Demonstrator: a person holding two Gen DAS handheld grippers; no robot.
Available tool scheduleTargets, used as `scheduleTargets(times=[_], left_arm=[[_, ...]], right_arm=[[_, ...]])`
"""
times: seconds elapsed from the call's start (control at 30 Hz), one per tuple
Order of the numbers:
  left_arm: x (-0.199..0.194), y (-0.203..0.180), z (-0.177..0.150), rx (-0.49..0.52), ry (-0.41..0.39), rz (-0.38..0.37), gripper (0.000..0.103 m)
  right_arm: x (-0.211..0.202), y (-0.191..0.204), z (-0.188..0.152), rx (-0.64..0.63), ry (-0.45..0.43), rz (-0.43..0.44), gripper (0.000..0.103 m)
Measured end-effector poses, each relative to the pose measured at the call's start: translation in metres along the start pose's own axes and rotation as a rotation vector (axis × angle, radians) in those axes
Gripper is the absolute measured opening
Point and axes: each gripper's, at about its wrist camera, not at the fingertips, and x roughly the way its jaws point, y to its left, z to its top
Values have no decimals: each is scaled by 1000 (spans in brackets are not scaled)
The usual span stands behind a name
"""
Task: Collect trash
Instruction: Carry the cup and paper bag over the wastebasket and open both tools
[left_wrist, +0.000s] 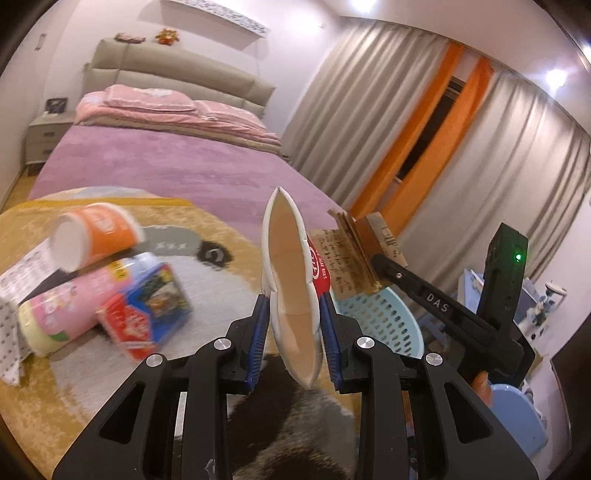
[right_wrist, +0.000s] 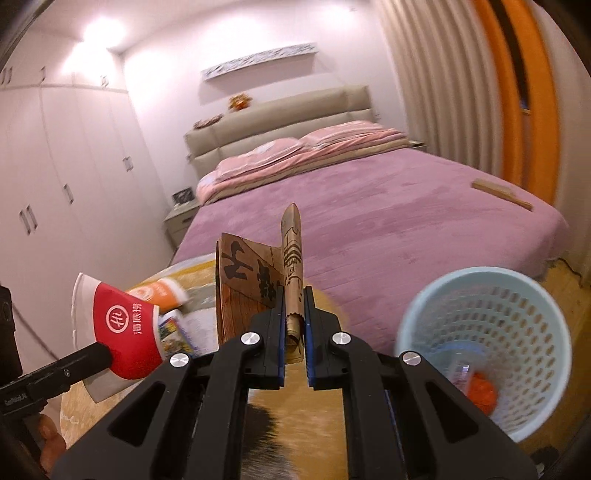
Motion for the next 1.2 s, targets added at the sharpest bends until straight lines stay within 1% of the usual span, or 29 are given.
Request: scheduleTargets(times=[0.27, 0.5, 0.7, 0.77, 0.97, 1.03, 1.07, 1.13, 1.17, 1.2], left_arm=[[46, -51, 3, 82, 58, -71, 27], [94, -91, -1, 133, 129, -117, 27], [135, -118, -9, 164, 196, -146, 27], [148, -123, -13, 168, 220, -154, 27], [186, -141, -24, 191, 290, -153, 27], [195, -143, -26, 193, 303, -149, 29], [198, -143, -27, 191, 309, -141, 31], [198, -142, -28, 195, 308, -139, 49], [196, -142, -28, 199, 300, -128, 52], [194, -140, -28, 201, 294, -119, 59]], right_arm=[[-35, -81, 5, 125, -47, -126, 6], [-46, -135, -3, 211, -37, -218, 6], [-45, -170, -14, 259, -4, -301, 6], [-40, -180, -19, 277, 21, -329, 6], [-24, -206, -33, 339, 107, -364, 6], [-21, -210, -37, 346, 121, -368, 7], [-19, -211, -38, 349, 125, -371, 7], [-15, -214, -41, 360, 149, -362, 12], [-14, -214, -42, 362, 153, -356, 16], [-14, -215, -43, 359, 155, -355, 18]])
